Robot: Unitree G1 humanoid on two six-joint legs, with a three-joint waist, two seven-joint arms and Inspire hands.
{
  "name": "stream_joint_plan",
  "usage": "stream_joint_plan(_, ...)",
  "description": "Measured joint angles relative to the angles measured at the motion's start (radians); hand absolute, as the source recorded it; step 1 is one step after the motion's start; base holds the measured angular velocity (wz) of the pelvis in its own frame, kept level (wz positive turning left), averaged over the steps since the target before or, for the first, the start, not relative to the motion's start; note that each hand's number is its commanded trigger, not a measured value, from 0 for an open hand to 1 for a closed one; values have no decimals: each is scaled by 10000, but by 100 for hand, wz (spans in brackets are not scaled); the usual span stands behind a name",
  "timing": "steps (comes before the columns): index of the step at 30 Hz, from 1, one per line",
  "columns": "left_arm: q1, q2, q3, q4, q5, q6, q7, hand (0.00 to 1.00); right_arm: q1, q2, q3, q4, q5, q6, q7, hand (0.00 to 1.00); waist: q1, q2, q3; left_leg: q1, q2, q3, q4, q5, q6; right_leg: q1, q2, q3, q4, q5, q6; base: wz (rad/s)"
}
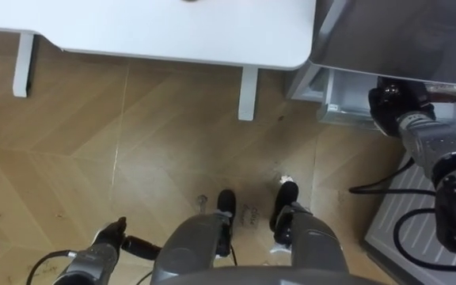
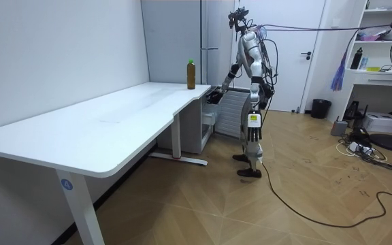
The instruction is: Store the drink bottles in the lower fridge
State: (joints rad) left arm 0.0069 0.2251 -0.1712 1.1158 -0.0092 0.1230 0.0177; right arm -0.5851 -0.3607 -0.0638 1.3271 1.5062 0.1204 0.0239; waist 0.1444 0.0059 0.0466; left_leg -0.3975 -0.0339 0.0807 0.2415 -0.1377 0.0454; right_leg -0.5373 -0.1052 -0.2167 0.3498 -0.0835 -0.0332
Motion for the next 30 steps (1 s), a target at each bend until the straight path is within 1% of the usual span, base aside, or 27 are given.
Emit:
stream_joint_plan(3,0,0,0,2,-1,0,9,0,-6,-7,0,-1,12,-5,0,0,12,29,1,0,1,1,0,0,0,-2,-3,-5,6,-2,-3,0)
stream_joint_plan(21,0,0,0,1,-1,0,21,0,-7,-18,3,0,19,0,-2,0,9,27,1,1,-1,0,0,0,0,-1,-13,-16,17,-2,-4,0)
stream_joint_plan(25,-1,3,-133,-5,-34,17,9,0,-8,-19,0,0,22,33,-21,0,-27,14,3,-15,-7,-1,13,0,0,-13,-28,-30,30,-1,-5,0)
stream_joint_plan(30,0,7,-201,-5,-686,55,-23,0,-33,-21,-11,0,16,91,-260,0,-49,4,4,-37,-36,-7,116,0,0,-13,-73,-48,96,-6,-4,0)
